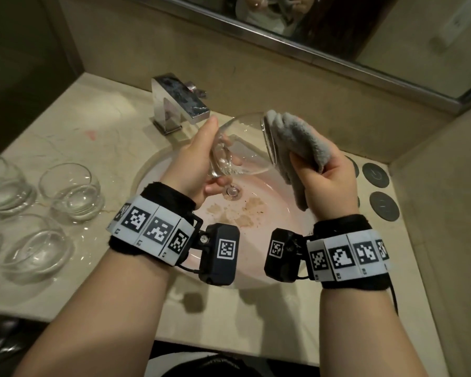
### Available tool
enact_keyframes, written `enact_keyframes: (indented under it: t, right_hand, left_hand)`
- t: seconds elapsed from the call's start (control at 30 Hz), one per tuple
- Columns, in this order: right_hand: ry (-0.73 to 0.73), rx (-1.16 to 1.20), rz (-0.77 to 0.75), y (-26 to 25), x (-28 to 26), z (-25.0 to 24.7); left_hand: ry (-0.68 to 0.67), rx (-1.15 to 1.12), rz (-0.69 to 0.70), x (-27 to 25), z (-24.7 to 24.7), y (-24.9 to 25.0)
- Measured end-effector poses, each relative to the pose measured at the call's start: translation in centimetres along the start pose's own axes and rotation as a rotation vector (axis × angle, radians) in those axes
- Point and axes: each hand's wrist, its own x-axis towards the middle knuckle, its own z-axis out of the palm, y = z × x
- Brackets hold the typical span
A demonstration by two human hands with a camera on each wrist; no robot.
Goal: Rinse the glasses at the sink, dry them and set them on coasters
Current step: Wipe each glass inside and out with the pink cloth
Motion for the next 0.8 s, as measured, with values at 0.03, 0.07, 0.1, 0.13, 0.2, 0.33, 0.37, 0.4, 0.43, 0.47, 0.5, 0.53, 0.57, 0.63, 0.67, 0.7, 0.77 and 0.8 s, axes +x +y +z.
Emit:
enact_keyframes:
  t: [0.03,0.07,0.1,0.13,0.2,0.33,0.37,0.4,0.43,0.47,0.5,0.53,0.57,0.63,0.67,0.7,0.77,0.8]
  right_hand:
    - [-0.007,-0.005,-0.033,0.1,-0.1,0.1]
    - [-0.024,-0.037,-0.075,0.4,-0.1,0.2]
    - [-0.054,-0.099,-0.128,0.5,-0.1,0.3]
    - [-0.096,-0.183,-0.185,0.7,-0.2,0.4]
    - [-0.223,-0.328,-0.269,0.4,0.1,0.2]
    - [-0.643,-0.562,-0.229,-1.6,1.7,-1.5]
    - [-0.706,-0.562,-0.250,-2.1,2.1,-1.8]
    - [-0.713,-0.546,-0.290,-2.5,2.5,-1.9]
    - [-0.676,-0.535,-0.342,-2.9,3.0,-1.9]
    - [-0.599,-0.531,-0.379,-3.0,3.4,-1.7]
    - [-0.498,-0.522,-0.386,-3.0,3.7,-1.4]
    - [-0.381,-0.497,-0.357,-3.0,3.8,-0.9]
    - [-0.271,-0.468,-0.322,-2.9,3.8,-0.3]
    - [-0.133,-0.495,-0.329,-2.6,3.3,0.8]
    - [-0.130,-0.554,-0.380,-2.6,2.9,1.0]
    - [-0.167,-0.615,-0.441,-2.5,2.8,0.9]
    - [-0.383,-0.682,-0.474,-2.9,3.3,-0.4]
    - [-0.545,-0.676,-0.428,-3.1,3.8,-1.5]
  left_hand:
    - [-0.002,-0.003,-0.009,0.1,-0.3,0.1]
    - [-0.001,0.000,-0.020,0.2,-0.5,0.1]
    - [0.000,0.005,-0.033,0.3,-0.8,0.2]
    - [0.001,0.007,-0.047,0.4,-1.1,0.2]
    - [-0.010,0.016,-0.077,0.5,-1.7,0.3]
    - [-0.038,0.015,-0.134,0.3,-2.7,0.6]
    - [-0.062,0.005,-0.141,0.3,-2.7,0.7]
    - [-0.091,-0.007,-0.143,0.3,-2.7,0.8]
    - [-0.119,-0.009,-0.137,0.2,-2.5,1.0]
    - [-0.146,0.002,-0.125,0.3,-2.3,1.1]
    - [-0.174,0.024,-0.111,0.2,-2.1,1.3]
    - [-0.197,0.046,-0.103,0.2,-1.8,1.5]
    - [-0.216,0.057,-0.100,0.2,-1.5,1.6]
    - [-0.226,0.055,-0.110,0.2,-1.1,1.7]
    - [-0.219,0.051,-0.121,0.2,-1.0,1.8]
    - [-0.216,0.042,-0.130,0.1,-0.9,1.8]
    - [-0.211,0.015,-0.140,0.0,-0.9,1.8]
    - [-0.207,0.002,-0.143,0.0,-1.0,1.8]
